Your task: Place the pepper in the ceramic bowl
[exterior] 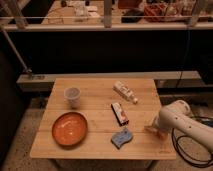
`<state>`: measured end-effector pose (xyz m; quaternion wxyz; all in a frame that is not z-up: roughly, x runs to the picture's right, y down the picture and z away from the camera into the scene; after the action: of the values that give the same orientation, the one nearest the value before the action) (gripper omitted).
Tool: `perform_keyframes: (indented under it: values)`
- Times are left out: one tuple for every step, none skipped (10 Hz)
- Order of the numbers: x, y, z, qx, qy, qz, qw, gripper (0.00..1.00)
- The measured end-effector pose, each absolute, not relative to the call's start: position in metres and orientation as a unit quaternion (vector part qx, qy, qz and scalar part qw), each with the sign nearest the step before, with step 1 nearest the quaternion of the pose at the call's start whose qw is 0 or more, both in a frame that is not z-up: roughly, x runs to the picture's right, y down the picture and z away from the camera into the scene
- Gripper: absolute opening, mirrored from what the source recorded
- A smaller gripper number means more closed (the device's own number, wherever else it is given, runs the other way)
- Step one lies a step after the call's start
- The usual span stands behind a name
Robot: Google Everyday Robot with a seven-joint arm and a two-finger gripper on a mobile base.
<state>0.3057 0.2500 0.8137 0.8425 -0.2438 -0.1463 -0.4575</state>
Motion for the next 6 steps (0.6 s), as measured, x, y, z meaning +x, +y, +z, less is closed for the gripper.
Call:
perform_keyframes:
  values:
    - [0.304,0.25,0.816,-0.244,-0.148,-0.457,0.842,0.6]
    - [0.301,0.25,0.817,-0.243,-0.15,-0.458,0.842,0.59]
    - [0.299,0.249,0.818,-0.243,-0.151,-0.459,0.841,0.55]
    - [0.298,0.248,0.818,-0.241,-0.151,-0.457,0.843,0.46]
    - [0.295,0.244,0.816,-0.238,-0.151,-0.458,0.843,0.35]
    - [0.29,0.234,0.812,-0.234,-0.15,-0.46,0.843,0.26]
